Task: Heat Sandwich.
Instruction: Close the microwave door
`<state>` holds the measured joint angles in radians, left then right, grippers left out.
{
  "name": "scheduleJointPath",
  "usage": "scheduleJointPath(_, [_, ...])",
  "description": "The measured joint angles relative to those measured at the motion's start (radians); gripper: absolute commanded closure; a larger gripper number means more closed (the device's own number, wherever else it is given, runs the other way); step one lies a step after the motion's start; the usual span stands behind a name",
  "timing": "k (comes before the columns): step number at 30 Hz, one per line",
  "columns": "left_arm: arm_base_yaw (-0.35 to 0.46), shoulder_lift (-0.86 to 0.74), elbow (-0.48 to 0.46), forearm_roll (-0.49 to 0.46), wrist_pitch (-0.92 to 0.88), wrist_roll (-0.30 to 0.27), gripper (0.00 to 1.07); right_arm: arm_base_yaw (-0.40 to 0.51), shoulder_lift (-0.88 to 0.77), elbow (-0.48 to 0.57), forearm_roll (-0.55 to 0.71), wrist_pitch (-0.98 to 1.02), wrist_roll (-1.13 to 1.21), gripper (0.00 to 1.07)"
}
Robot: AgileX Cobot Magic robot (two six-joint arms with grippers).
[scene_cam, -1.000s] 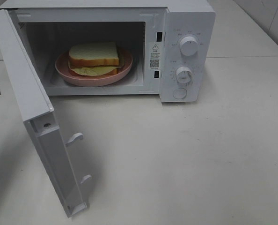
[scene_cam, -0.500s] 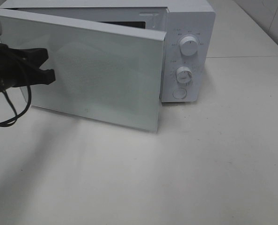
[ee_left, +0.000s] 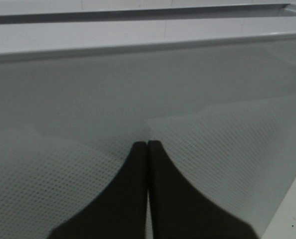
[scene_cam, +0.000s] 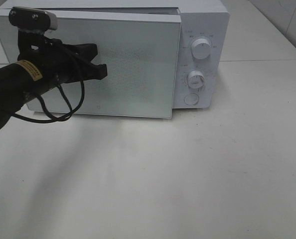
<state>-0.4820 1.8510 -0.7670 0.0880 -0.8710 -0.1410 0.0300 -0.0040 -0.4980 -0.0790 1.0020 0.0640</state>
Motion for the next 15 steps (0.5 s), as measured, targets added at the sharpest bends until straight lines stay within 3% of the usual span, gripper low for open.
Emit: scheduleJointPath(15, [-0.094, 0.089, -0.162, 0.007, 0.015, 0.000, 1.07, 0.000, 0.000, 0.000, 0.000, 0.000, 0.000, 0.31])
